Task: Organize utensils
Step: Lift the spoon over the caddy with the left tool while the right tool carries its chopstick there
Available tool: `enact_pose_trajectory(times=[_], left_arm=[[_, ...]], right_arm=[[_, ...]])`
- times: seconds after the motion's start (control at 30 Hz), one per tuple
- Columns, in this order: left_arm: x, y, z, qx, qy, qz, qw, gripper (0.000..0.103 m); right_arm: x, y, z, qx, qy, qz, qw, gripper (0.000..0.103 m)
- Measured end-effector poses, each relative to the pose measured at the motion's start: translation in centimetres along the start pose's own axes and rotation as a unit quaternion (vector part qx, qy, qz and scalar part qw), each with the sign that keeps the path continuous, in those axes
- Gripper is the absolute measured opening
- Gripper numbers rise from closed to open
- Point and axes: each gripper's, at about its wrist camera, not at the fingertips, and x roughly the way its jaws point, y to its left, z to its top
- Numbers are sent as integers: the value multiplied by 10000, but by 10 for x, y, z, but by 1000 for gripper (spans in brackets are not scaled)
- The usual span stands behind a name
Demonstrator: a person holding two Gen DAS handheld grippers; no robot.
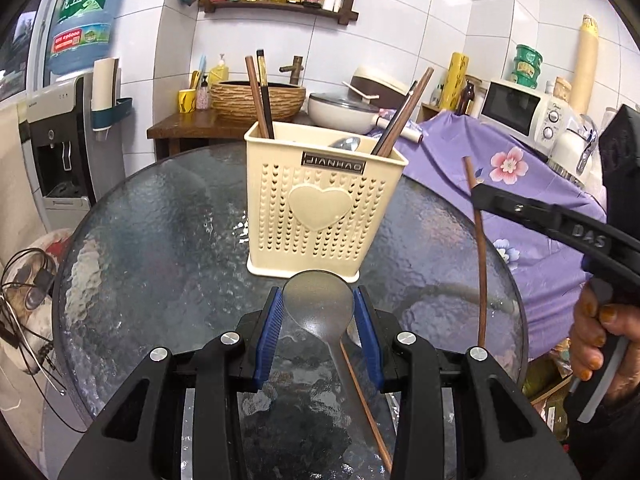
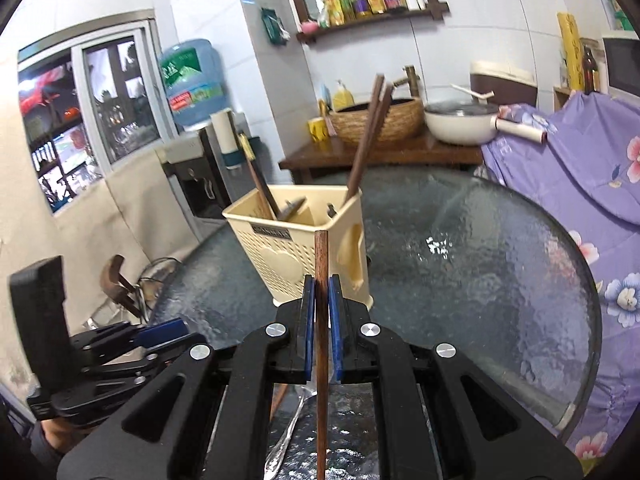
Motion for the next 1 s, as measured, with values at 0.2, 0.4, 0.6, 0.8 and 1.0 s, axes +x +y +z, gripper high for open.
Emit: enact_pose_trajectory(times=[0.2, 0.4, 0.6, 0.8, 1.0], left_arm=[[-9, 2, 6, -4, -130, -69, 9999, 35], [-16, 4, 15, 9, -269, -99, 9996, 35], [-22, 3, 26, 71, -377, -108, 9992, 35], [-26, -2, 46, 224, -526, -126, 9983, 35], [-34, 4, 78, 294, -789, -65, 9964, 35]], right_arm=[[-24, 2, 6, 10, -163, 176, 9997, 8], [-35, 7, 13, -128, -311, 200, 9992, 8], [-43, 10, 25, -213, -417, 277, 9985, 8], [-48, 18, 43, -357, -550, 336, 9973, 8], [-49, 28, 73, -516, -613, 471, 9957, 8]])
